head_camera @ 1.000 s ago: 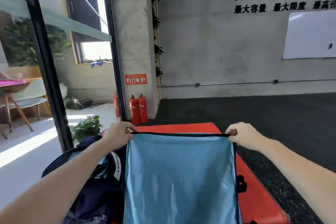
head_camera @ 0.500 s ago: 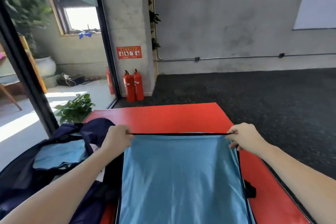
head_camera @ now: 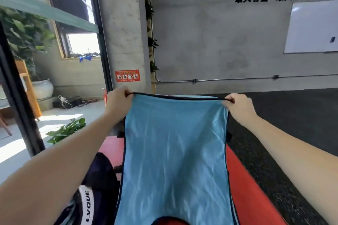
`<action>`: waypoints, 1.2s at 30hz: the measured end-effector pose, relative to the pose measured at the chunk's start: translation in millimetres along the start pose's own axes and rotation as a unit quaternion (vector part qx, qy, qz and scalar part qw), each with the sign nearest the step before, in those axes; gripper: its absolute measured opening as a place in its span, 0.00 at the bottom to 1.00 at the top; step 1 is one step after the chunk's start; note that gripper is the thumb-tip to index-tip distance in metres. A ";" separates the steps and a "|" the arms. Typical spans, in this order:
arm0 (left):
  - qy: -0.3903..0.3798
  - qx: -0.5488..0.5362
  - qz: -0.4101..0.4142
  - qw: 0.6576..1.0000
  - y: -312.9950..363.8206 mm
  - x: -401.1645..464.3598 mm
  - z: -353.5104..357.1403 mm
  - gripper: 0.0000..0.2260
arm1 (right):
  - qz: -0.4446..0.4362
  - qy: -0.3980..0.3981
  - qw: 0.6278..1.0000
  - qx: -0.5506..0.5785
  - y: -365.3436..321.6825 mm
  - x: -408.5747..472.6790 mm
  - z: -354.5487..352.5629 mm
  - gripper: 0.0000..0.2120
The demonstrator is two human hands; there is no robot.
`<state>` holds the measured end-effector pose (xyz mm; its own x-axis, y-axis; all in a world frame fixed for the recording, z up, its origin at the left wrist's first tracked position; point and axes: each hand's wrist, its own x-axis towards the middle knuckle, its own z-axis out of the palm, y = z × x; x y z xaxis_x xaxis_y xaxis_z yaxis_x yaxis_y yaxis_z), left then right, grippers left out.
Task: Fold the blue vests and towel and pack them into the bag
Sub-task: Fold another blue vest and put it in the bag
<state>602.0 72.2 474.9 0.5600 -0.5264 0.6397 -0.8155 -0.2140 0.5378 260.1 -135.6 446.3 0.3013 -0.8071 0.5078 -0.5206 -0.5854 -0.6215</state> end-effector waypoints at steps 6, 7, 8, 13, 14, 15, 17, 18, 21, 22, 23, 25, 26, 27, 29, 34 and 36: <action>0.125 -0.029 0.104 0.986 65.2 46.0 -98.1 0.05 | -0.141 0.145 0.978 0.044 -79.9 23.9 -85.1 0.07; 0.131 -0.032 0.110 0.985 69.4 43.0 -111.8 0.05 | -0.150 0.157 0.975 0.052 -87.6 19.9 -94.6 0.07; 0.126 -0.042 0.111 0.985 70.9 38.0 -122.7 0.04 | -0.157 0.165 0.972 0.056 -92.7 14.8 -102.2 0.07; 0.065 -0.040 0.083 0.994 54.9 -30.7 -146.7 0.06 | -0.152 0.091 0.983 0.047 -84.8 -47.1 -105.1 0.05; 0.052 -0.032 0.073 0.995 47.6 -52.3 -144.2 0.06 | -0.142 0.069 0.986 0.045 -75.9 -66.9 -99.0 0.04; 0.038 -0.031 0.065 0.997 40.2 -75.6 -140.2 0.07 | -0.131 0.049 0.989 0.042 -64.6 -87.9 -91.7 0.04; 0.003 -0.036 0.040 0.999 19.8 -127.2 -126.6 0.09 | -0.114 0.007 0.993 0.028 -38.5 -134.3 -75.1 0.02; -0.019 -0.029 0.027 0.999 7.2 -153.6 -118.6 0.10 | -0.110 -0.015 0.994 0.015 -25.0 -158.7 -67.4 0.03; -0.077 0.007 0.007 0.997 -31.4 -235.2 -96.7 0.15 | -0.089 -0.092 0.991 -0.039 20.1 -224.8 -44.8 0.08; -0.089 0.011 0.008 0.996 -43.5 -261.2 -90.0 0.17 | -0.072 -0.122 0.988 -0.056 33.2 -244.1 -39.1 0.10; -0.101 0.011 0.006 0.995 -52.8 -285.6 -84.7 0.19 | -0.054 -0.147 0.985 -0.069 44.7 -261.3 -34.7 0.13; -0.122 0.005 -0.008 0.992 -62.5 -325.5 -79.3 0.20 | -0.026 -0.176 0.981 -0.080 58.9 -290.0 -33.0 0.15; -0.134 0.002 -0.013 0.991 -63.8 -340.0 -78.2 0.18 | -0.018 -0.182 0.980 -0.080 62.0 -300.8 -35.2 0.15; -0.142 0.004 -0.013 0.990 -62.3 -351.7 -78.7 0.16 | -0.008 -0.184 0.980 -0.080 63.5 -309.2 -38.8 0.15; -0.149 0.009 -0.005 0.989 -60.2 -365.8 -80.8 0.11 | 0.001 -0.182 0.980 -0.080 65.6 -319.1 -48.1 0.13; -0.122 -0.035 -0.031 0.991 -44.4 -367.9 -88.6 0.08 | 0.001 -0.161 0.984 -0.082 59.3 -317.2 -68.2 0.10; -0.112 -0.059 -0.044 0.991 -38.8 -363.4 -87.5 0.07 | 0.001 -0.150 0.985 -0.082 54.0 -312.2 -71.5 0.09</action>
<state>443.0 343.8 269.6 0.5715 -0.6819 0.4565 -0.7344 -0.1769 0.6552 80.8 90.3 296.9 0.5101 -0.8092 0.2914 -0.6357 -0.5829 -0.5060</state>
